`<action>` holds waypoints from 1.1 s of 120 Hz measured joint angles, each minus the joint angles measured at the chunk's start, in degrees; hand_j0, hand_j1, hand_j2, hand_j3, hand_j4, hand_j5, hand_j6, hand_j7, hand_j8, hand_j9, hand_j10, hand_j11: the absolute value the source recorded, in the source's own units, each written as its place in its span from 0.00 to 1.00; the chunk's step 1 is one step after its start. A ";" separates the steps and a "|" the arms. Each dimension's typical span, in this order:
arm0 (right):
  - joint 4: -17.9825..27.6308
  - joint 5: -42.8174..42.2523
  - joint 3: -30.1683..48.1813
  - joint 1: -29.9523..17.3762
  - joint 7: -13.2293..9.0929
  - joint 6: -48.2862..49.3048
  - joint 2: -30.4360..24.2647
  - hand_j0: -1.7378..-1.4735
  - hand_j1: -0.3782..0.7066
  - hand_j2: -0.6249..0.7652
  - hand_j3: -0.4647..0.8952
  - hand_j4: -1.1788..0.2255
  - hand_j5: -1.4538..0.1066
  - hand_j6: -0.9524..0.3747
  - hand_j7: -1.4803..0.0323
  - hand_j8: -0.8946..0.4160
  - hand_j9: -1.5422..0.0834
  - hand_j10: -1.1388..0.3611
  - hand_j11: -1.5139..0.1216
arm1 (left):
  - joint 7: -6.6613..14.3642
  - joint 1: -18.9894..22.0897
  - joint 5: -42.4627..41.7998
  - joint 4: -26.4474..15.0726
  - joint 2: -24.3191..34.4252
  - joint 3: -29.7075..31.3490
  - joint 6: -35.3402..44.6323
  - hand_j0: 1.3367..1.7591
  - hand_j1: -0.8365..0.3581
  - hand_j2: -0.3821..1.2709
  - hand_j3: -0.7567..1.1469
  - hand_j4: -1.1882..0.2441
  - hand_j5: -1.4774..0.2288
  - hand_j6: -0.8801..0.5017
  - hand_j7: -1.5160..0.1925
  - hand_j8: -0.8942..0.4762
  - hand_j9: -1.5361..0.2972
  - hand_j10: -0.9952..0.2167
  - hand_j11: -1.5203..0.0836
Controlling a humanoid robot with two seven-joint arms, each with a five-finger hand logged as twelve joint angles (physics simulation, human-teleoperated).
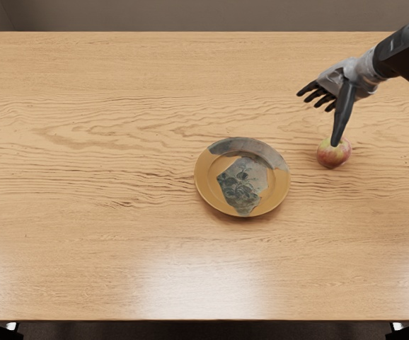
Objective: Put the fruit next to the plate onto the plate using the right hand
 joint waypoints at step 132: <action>34.75 -18.57 -10.15 1.31 0.00 -33.95 -11.05 0.30 0.03 0.45 0.34 0.84 0.93 0.71 0.98 0.68 0.95 0.76 0.93 | 0.00 0.00 -0.01 0.00 0.00 0.00 0.00 0.76 0.99 0.23 0.40 0.82 0.86 0.63 0.88 0.65 0.83 0.82 0.94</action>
